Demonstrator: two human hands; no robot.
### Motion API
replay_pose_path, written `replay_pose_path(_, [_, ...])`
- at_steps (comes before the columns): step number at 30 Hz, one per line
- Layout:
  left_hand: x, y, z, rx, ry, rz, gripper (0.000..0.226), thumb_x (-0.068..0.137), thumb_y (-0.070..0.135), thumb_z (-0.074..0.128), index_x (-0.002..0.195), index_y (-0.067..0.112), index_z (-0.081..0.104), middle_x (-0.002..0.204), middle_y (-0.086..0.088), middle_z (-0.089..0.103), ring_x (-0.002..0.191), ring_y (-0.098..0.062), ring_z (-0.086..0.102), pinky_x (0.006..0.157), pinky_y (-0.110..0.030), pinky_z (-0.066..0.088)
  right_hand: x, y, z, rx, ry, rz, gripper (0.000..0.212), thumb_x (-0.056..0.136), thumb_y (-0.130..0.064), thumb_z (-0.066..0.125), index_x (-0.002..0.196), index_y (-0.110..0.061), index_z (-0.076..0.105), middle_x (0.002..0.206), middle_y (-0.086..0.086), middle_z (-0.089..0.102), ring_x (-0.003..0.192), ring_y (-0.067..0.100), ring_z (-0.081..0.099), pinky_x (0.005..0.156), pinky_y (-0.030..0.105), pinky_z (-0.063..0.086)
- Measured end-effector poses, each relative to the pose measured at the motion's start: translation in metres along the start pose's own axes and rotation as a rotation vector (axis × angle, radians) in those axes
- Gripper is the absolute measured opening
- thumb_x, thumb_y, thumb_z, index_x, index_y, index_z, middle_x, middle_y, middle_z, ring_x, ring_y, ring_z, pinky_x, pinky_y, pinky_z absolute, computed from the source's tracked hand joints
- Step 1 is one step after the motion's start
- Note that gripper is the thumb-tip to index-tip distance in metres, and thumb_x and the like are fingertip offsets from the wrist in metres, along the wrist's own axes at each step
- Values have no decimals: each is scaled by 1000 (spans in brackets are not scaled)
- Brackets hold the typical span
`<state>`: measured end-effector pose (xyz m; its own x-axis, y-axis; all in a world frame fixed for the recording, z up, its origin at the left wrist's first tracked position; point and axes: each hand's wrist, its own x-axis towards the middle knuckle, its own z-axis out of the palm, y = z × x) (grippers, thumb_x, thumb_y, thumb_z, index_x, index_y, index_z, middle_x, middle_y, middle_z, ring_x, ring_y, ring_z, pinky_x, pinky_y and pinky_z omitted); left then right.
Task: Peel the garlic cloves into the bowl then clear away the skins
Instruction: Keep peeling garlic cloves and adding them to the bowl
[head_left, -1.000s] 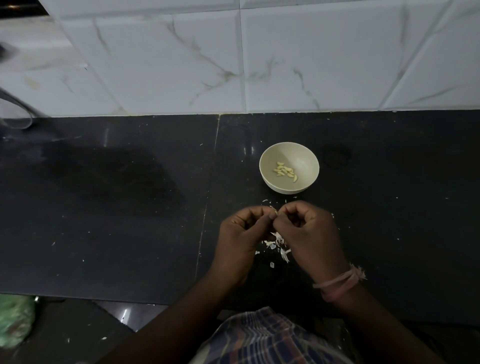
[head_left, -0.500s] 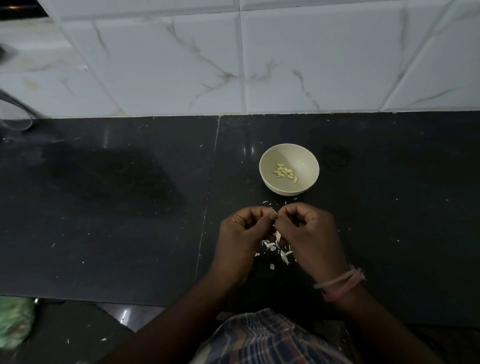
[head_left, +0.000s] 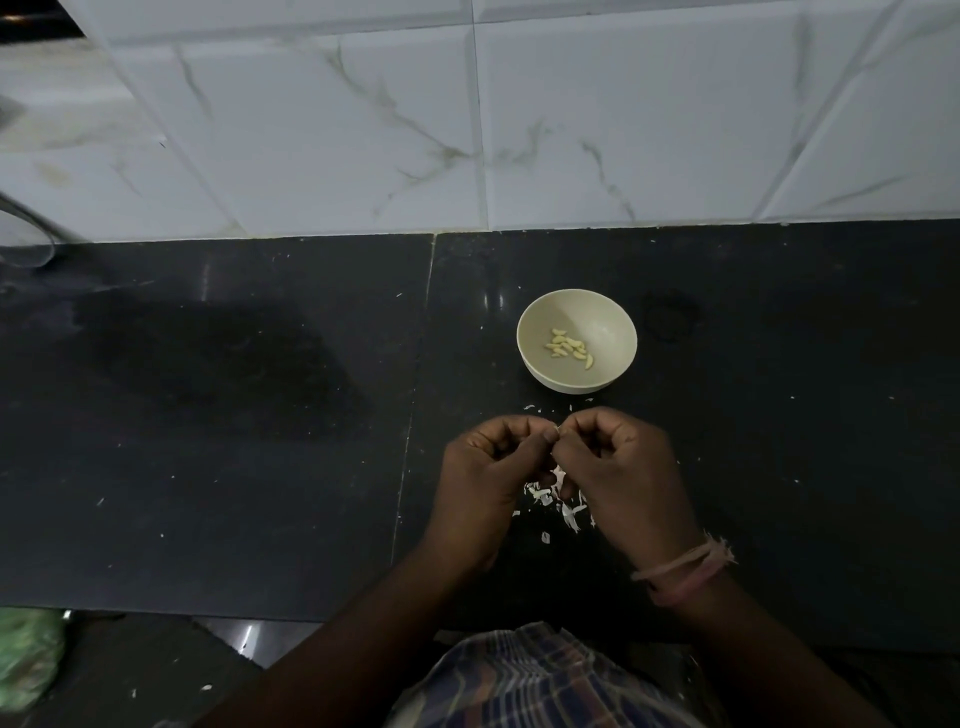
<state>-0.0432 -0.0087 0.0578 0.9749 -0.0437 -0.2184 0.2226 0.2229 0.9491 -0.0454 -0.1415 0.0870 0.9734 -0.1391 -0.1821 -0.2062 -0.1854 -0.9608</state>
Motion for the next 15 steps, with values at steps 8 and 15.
replay_pose_path(8, [5,1,3,-324,-87,-239,24,97,12,60,110,-7,65,72,-10,58,62,-16,56,62,-31,52,2,-1,7,310,-49,149,16,97,-1,57,87,8,64,56,5,60,47,14,54,47,28,44])
replay_pose_path(15, [8,9,5,-388,-88,-252,14,96,11,58,93,1,67,67,-7,57,58,-13,55,55,-24,49,-2,-7,8,328,13,126,14,98,-5,60,94,5,69,61,4,65,54,15,60,53,27,52])
